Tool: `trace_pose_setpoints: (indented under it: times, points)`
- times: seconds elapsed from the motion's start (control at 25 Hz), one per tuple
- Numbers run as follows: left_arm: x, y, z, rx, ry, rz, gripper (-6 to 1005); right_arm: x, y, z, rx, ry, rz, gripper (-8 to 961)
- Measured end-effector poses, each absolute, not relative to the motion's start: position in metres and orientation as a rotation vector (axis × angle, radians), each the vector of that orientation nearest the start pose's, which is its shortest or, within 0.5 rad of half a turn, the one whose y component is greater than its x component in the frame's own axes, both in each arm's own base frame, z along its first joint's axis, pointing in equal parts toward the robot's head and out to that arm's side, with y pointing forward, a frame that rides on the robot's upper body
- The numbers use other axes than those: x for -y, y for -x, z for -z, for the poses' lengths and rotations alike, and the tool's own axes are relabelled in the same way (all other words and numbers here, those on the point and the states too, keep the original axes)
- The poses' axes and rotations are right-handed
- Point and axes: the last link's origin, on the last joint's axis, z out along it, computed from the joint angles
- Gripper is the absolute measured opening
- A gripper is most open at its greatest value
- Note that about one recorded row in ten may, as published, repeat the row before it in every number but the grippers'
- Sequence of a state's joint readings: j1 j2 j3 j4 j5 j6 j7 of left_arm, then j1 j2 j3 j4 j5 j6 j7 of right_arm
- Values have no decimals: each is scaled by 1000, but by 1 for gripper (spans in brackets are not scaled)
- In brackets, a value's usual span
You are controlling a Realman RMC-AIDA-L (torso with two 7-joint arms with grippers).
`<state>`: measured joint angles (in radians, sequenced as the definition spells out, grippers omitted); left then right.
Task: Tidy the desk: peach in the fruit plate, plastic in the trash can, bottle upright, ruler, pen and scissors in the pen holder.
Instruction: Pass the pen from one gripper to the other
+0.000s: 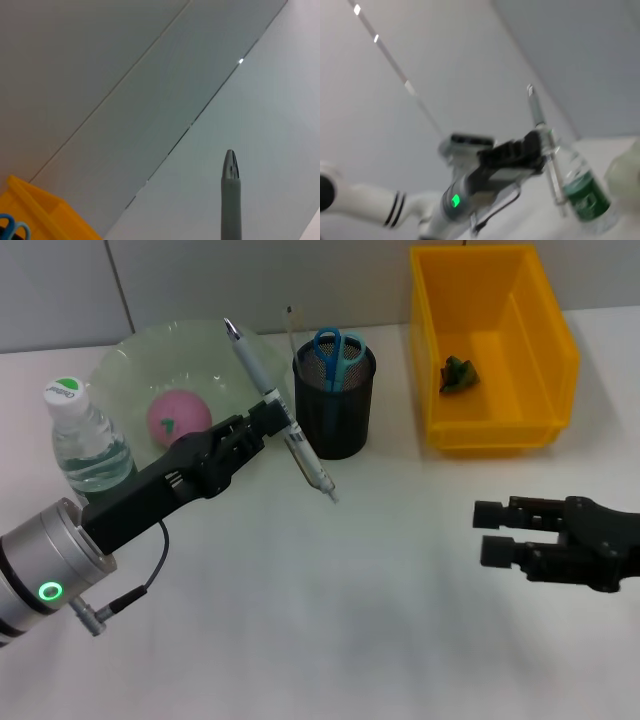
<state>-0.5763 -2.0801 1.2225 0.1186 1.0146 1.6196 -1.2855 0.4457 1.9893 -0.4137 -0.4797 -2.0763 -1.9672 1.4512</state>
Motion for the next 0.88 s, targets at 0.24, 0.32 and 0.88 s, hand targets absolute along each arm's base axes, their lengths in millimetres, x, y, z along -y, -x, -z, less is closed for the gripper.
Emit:
trace_pose_setpoints:
  times: [0.24, 0.32, 0.88]
  points:
    - [-305, 221, 51, 1082, 2369, 1558, 132, -256, -285, -7, -935, 2631, -1245, 675]
    - [-306, 218, 51, 1088, 2364, 1571, 132, -254, -283, 3, -944, 2614, -1266, 675]
    - [-295, 227, 51, 1103, 2242, 1630, 132, -259, -273, 37, -958, 2489, -1328, 676]
